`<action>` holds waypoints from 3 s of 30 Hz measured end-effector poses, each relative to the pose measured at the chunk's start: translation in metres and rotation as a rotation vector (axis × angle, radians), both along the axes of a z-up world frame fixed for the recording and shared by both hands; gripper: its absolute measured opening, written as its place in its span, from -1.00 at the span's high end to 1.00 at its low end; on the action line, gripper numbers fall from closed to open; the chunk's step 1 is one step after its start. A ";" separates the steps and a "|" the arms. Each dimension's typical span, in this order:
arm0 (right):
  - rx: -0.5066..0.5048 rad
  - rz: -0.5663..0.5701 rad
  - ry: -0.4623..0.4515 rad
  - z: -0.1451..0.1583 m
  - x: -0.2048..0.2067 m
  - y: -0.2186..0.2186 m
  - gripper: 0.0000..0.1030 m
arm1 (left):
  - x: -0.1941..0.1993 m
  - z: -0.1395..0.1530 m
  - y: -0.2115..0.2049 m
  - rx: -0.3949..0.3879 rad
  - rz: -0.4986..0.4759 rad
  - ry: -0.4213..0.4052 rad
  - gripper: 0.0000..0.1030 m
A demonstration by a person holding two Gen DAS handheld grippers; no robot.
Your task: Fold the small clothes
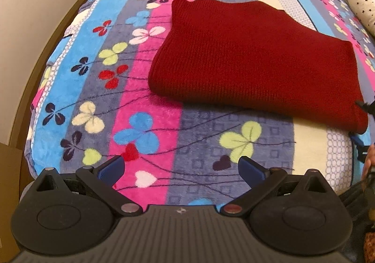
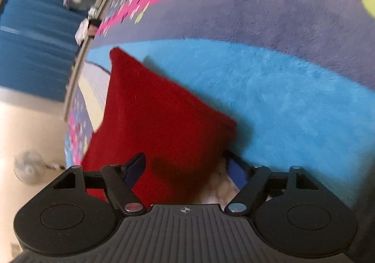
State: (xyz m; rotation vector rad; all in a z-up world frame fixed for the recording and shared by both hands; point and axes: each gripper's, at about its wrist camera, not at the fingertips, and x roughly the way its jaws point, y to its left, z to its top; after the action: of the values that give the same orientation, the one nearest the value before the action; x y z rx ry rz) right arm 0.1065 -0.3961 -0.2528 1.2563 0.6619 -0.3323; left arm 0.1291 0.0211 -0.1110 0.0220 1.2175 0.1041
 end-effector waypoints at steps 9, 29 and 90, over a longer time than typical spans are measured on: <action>-0.001 0.005 -0.025 0.006 0.002 -0.005 0.50 | 0.046 -0.016 0.014 0.051 0.038 -0.042 -0.99; -0.290 0.010 0.235 0.070 0.052 0.031 0.70 | 0.110 -0.105 0.143 0.034 0.335 0.001 -0.94; -1.145 1.166 -0.012 0.072 0.061 0.353 0.43 | 0.086 -0.102 0.116 -0.146 0.204 -0.219 -1.00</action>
State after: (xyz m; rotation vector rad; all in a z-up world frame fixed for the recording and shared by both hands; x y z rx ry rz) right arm 0.1677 -0.0429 -0.1808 -0.3010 0.8825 0.2764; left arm 0.2154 0.1367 -0.2126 -0.2361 1.0036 0.1907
